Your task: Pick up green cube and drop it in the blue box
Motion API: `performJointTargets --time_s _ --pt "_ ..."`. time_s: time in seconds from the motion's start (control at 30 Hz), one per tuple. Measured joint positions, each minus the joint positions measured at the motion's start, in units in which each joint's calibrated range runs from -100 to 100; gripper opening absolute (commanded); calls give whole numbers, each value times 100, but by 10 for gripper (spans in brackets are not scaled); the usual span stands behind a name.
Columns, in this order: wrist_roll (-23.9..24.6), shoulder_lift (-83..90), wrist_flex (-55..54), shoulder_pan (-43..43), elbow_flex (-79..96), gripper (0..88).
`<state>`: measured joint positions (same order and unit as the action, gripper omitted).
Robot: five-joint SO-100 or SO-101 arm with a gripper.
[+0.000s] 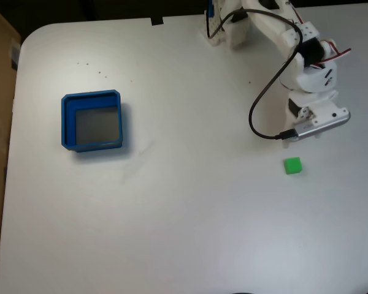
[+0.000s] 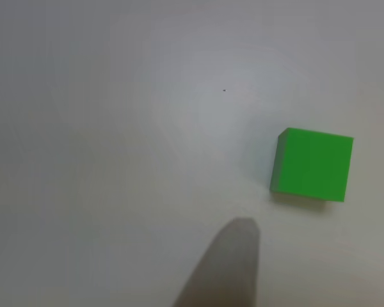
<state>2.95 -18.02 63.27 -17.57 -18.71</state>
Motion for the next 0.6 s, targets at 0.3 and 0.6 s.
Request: performJointTargets --time_s 0.3,0.6 --pt "0 -932 248 199 -967 328" --pt "88 -2339 248 199 -2167 328"
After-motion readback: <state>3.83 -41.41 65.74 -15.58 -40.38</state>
